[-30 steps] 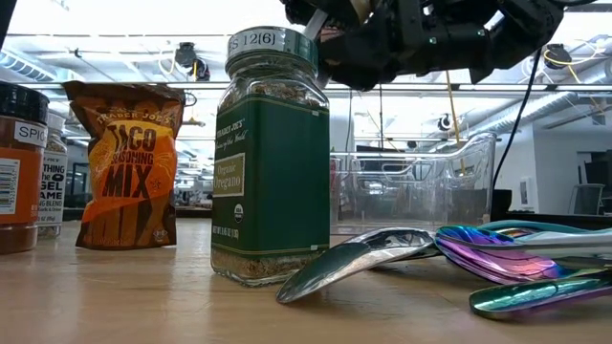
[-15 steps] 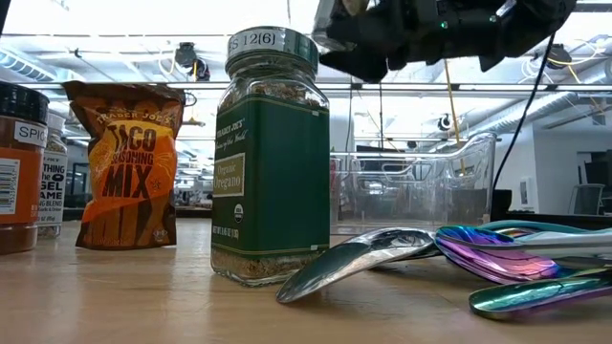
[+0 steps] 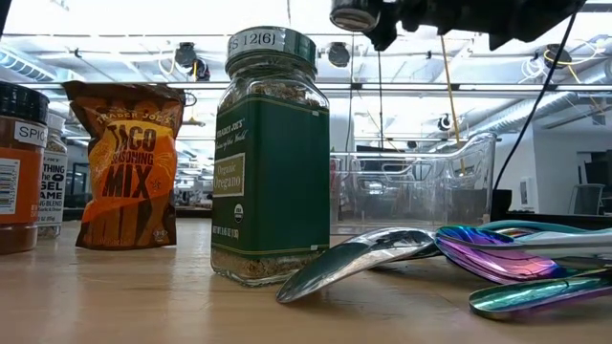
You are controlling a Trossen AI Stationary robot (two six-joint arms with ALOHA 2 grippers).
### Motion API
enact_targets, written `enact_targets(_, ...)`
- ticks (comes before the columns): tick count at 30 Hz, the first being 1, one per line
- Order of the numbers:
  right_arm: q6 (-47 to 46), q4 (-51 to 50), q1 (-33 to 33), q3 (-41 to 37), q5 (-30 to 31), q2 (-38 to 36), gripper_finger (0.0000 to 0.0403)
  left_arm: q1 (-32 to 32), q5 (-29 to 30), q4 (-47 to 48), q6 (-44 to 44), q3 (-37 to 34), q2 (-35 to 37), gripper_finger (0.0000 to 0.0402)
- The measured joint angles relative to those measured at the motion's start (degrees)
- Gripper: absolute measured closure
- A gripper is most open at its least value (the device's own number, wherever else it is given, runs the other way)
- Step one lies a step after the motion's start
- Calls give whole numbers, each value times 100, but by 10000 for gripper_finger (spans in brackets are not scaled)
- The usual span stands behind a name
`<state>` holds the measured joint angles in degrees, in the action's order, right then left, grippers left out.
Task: Pick & Place Food Item
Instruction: Put the gold seasoning bottle into the right transparent bin
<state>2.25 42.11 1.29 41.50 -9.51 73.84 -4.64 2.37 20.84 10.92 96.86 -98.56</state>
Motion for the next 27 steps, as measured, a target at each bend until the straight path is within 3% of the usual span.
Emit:
enact_targets(6,237,-70,78,0,86,-9,132,-4,-59,8,-55,-11,-3,124)
enact_targets(15,228,-840,68,9,166,-229,135,5,-132,41,-251,-20,24,124)
enact_targets(17,226,-1201,69,15,389,-420,135,43,-259,53,-362,-24,97,96)
enact_targets(19,318,-1741,71,-14,646,-646,135,85,-403,106,-462,-24,308,41)
enact_targets(21,320,-2306,67,-27,903,-815,135,116,-474,-1,-387,-100,505,21)
enact_targets(24,268,-2783,62,-9,1264,-1191,135,209,-632,-223,-331,-595,670,53)
enact_targets(27,165,-3246,67,-106,1567,-1457,135,366,-810,-1095,-356,-1457,788,90)
